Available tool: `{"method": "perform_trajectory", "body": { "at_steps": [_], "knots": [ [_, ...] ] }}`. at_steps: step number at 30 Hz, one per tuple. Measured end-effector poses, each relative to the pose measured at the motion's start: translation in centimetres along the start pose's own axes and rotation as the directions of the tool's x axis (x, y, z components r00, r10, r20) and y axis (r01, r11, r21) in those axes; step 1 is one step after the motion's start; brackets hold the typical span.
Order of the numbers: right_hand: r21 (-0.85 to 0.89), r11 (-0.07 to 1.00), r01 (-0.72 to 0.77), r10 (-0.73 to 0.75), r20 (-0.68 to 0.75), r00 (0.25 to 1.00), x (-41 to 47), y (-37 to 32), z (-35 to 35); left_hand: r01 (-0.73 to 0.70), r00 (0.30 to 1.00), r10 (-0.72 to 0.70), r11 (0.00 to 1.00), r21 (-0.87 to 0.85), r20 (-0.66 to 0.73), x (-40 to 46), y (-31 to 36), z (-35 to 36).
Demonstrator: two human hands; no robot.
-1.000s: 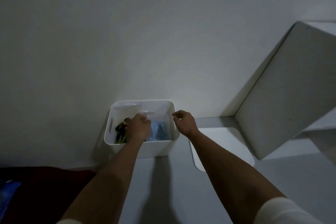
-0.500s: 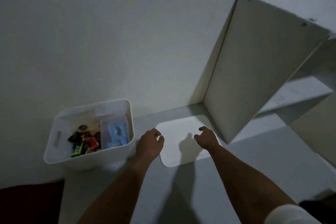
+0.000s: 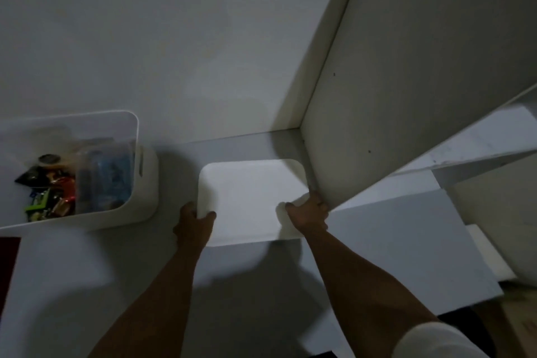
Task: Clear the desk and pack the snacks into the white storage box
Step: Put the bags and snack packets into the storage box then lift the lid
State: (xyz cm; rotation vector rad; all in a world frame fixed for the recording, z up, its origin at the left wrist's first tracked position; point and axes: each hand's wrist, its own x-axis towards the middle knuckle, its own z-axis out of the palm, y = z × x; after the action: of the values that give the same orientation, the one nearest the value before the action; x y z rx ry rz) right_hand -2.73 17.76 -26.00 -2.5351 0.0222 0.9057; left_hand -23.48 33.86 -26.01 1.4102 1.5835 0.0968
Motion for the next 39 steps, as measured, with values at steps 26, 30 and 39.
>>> {"method": "perform_trajectory", "body": {
  "at_steps": [26, 30, 39],
  "knots": [
    [0.605, 0.726, 0.327, -0.359, -0.072, 0.931, -18.0, -18.3, 3.3, -0.514, 0.821, 0.427, 0.841, -0.167, -0.378, -2.0, 5.5, -29.0],
    [0.593, 0.727, 0.346, -0.431, 0.002, 0.902, -21.6, -23.0, 9.3, -0.457, 0.821, 0.341, 0.873, -0.170, -0.457, 2.2, 1.4, -35.7],
    [0.540, 0.760, 0.362, -0.408, -0.038, 0.912, -23.6, -25.4, 18.1, -0.349, 0.889, 0.239, 0.906, -0.239, -0.390, 8.6, -3.9, -39.2]
  ]
}}
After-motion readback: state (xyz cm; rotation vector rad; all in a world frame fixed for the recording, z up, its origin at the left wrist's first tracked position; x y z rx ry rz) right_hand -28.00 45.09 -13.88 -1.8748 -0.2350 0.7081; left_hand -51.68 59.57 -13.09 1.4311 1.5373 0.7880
